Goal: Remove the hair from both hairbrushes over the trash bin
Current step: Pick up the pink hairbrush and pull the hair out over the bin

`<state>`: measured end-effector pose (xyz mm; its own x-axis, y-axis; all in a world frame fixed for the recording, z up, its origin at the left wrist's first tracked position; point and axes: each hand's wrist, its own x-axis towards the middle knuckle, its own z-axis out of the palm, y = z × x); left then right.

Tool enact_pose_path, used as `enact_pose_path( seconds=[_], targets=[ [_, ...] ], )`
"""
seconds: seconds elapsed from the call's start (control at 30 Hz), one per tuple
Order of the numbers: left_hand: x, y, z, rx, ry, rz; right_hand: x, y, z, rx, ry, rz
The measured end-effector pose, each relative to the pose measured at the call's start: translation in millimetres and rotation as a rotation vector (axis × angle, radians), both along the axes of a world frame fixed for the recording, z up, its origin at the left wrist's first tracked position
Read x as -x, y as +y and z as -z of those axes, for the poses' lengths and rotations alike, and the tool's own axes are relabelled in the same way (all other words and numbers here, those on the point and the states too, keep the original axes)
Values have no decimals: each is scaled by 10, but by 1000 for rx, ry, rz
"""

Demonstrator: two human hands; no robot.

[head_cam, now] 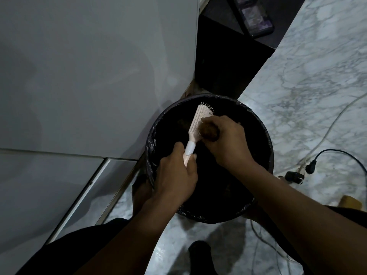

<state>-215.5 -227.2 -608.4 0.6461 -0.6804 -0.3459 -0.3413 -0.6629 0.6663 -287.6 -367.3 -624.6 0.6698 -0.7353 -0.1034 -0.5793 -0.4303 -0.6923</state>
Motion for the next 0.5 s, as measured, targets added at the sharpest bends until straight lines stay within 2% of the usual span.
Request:
enact_pose_path(
  seconds=[0.1,0.3,0.5],
  targets=[
    [10,11,5,-7,20,24,39,-44,-3,23,-56,-3],
    [-9,9,5,-54,38,-7,-5,15,-90,5,-25,-118],
    [32,15,11,-34,33,34,17,-62,-20,-6,-93,-56]
  ],
)
